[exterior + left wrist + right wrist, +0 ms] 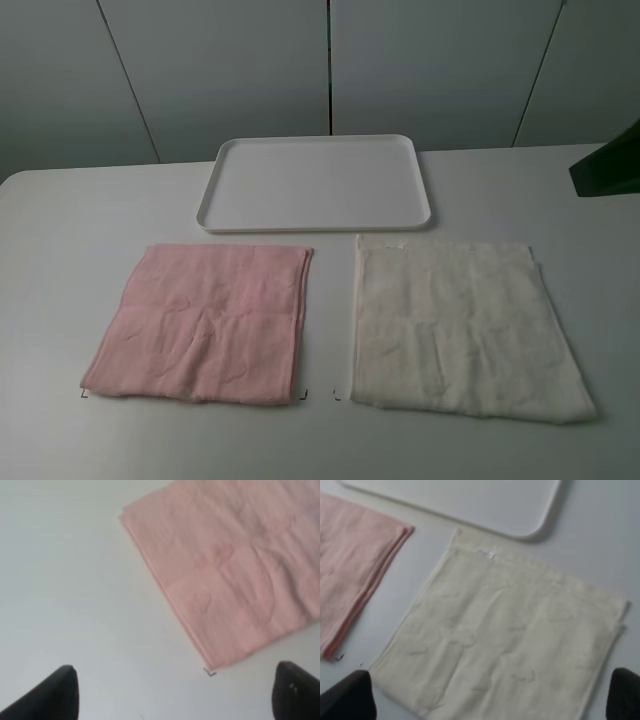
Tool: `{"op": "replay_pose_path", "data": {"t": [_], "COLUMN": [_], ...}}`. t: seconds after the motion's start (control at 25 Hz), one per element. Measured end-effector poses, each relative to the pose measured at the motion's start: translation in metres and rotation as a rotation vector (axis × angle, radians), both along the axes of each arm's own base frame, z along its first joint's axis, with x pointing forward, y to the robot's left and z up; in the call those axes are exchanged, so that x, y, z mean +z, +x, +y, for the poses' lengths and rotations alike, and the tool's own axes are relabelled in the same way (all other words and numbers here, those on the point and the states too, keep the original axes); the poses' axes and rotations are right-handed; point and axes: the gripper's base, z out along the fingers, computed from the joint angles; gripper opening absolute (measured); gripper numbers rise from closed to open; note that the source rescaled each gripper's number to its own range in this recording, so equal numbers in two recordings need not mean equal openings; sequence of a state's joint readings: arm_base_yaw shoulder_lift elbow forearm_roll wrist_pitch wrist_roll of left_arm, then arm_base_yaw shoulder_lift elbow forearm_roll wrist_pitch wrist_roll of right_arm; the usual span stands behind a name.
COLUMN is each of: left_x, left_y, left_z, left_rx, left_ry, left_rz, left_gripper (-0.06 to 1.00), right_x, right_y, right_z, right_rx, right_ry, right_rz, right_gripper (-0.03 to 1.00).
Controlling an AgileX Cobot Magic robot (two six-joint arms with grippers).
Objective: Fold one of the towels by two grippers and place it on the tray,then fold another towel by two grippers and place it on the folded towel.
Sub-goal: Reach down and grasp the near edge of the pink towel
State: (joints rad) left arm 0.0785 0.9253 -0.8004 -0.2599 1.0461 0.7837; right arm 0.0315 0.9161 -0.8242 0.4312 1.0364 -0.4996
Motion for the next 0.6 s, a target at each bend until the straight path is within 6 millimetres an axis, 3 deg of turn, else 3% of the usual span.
{"op": "replay_pose_path", "data": {"t": [0.28, 0.48, 0.6], "left_x": [-0.024, -0.047, -0.063], "left_y": [0.03, 0.053, 0.062], "left_z": [0.002, -0.013, -0.025], "left_rx": [-0.304, -0.461, -0.576], "left_ry": [0.14, 0.088, 0.168], "left_rz": [0.033, 0.072, 0.116], "left_gripper": [0.99, 0.99, 0.99], "right_x": [-0.028, -0.046, -0.059], "right_y": [0.031, 0.041, 0.044], "right_z": [0.025, 0.065, 0.087], "right_rx": [0.277, 0.466, 0.571], "right_ry": [-0.006, -0.058, -0.124], "right_rz": [0.071, 0.054, 0.056], "right_gripper": [1.0, 1.0, 1.0]}}
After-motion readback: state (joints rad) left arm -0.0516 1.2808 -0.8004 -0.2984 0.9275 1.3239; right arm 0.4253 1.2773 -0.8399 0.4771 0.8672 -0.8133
